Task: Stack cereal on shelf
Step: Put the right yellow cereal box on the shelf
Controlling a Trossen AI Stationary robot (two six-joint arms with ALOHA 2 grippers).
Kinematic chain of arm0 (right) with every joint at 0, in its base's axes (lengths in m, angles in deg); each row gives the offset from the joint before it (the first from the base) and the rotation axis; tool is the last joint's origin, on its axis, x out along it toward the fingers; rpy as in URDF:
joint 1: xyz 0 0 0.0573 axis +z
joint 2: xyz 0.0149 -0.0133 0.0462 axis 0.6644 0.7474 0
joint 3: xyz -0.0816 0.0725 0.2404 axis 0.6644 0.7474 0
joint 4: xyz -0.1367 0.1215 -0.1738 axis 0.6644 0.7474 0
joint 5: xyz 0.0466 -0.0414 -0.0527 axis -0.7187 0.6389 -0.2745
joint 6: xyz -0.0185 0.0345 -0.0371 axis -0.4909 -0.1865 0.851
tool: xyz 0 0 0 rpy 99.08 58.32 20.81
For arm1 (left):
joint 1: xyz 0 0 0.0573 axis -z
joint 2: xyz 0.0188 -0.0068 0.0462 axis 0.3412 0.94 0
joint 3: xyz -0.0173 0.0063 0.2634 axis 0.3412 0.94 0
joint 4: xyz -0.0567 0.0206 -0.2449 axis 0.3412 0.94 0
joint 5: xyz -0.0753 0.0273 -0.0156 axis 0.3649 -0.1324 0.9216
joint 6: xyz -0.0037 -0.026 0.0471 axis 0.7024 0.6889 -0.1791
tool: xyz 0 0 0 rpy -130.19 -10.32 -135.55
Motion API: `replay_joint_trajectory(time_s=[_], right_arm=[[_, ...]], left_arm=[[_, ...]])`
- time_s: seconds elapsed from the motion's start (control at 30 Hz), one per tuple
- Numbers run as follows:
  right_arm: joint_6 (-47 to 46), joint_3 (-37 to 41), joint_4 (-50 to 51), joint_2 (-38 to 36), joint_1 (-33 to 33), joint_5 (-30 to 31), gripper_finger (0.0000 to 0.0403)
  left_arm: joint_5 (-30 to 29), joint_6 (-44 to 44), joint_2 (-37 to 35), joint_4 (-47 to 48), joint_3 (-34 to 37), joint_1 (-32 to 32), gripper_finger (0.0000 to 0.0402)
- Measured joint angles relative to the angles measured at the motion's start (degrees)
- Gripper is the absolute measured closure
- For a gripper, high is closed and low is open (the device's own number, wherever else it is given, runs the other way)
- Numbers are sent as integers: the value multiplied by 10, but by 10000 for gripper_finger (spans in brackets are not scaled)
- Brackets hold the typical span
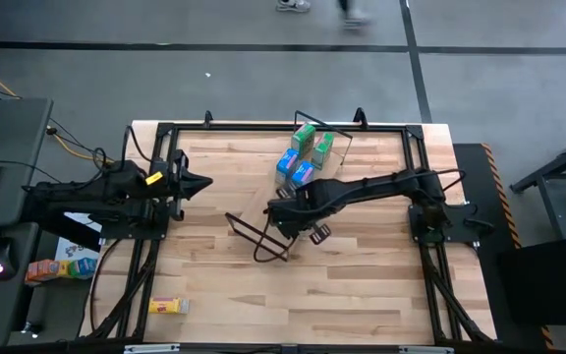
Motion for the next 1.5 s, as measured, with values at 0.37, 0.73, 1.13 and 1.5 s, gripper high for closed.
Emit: replay_joint_trajectory(time_s=[0.37, 0.73, 1.13, 1.5], right_arm=[[35, 0, -44, 4, -16, -28, 327], [3, 0, -40, 3, -16, -40, 327], [-43, 0, -38, 3, -10, -39, 246], [0, -1, -38, 3, 4, 26, 175]], left_arm=[[-29, -15, 19, 0, 0, 0, 398], [-29, -27, 25, -5, 0, -1, 398], [-29, -30, 25, -5, 0, -1, 398], [-29, -30, 25, -5, 0, -1, 398]])
